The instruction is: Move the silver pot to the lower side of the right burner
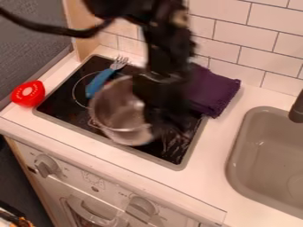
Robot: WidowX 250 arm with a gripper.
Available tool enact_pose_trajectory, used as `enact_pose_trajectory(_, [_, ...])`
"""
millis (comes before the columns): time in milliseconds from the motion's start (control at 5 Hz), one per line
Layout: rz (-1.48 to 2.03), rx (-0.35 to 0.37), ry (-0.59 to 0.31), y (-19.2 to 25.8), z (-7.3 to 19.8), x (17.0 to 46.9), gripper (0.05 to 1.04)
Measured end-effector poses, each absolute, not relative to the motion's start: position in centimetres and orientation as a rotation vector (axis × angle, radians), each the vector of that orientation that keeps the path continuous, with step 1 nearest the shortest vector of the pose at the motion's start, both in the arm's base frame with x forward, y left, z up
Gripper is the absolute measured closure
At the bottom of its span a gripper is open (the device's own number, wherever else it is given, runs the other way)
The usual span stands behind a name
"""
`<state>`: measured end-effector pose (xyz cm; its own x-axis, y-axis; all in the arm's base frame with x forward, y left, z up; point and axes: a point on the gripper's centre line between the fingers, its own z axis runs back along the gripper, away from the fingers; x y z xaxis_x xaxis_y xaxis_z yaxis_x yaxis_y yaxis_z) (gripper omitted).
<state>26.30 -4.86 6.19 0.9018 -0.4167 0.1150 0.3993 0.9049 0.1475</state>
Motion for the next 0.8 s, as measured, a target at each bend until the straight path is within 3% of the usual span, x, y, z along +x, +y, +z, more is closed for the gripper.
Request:
enact_pose_trajectory(200, [-0.465, 0.157, -0.117, -7.3, 4.2, 26.4, 1.011])
enact_pose_trajectory(600, [-0.464, 0.172, -0.088, -7.8, 2.7, 27.2, 0.979])
enact_pose_trajectory(800, [-0.465, 0.136, -0.070, -7.1, 2.6, 27.3, 0.800])
